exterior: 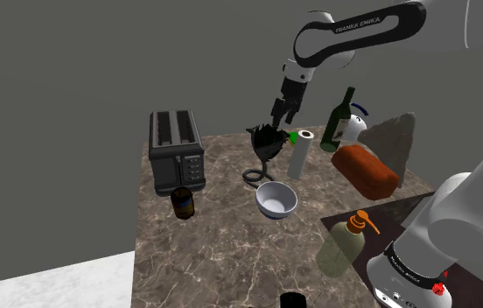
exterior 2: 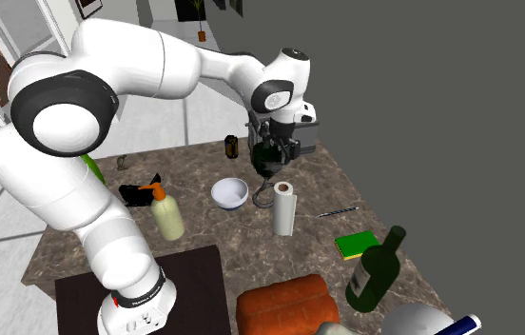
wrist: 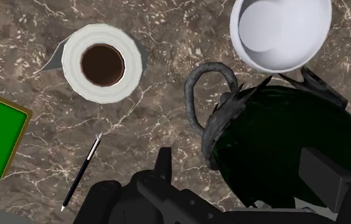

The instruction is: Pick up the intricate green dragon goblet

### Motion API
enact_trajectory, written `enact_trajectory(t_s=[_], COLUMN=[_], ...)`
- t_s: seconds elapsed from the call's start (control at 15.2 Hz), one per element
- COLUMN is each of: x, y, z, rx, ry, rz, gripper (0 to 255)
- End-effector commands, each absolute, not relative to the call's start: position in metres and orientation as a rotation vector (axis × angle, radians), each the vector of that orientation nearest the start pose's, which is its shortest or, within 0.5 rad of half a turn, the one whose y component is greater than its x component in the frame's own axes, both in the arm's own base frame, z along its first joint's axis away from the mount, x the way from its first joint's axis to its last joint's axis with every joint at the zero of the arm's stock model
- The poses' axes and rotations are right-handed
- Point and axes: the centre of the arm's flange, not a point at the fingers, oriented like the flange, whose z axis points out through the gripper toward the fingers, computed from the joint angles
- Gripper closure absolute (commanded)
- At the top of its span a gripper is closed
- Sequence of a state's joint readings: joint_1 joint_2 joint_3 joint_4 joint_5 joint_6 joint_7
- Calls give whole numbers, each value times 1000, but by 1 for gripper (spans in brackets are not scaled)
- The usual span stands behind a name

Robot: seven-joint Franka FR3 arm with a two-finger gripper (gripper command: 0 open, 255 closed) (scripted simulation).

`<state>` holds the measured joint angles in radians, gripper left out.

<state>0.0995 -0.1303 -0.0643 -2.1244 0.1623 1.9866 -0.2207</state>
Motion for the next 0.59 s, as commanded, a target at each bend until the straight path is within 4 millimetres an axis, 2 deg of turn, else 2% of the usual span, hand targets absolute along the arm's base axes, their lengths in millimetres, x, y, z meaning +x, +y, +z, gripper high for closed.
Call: enact_trajectory(t_s=[0.0, 0.33, 0.46, 0.53], x=[516, 516, 516, 516], y=[28, 28, 28, 27], z=[458, 429, 429, 429], rx=[-2966, -2966, -2966, -2966], ry=[-284, -284, -284, -284], rz=[-12, -12, -12, -12], gripper=[0, 0, 0, 255])
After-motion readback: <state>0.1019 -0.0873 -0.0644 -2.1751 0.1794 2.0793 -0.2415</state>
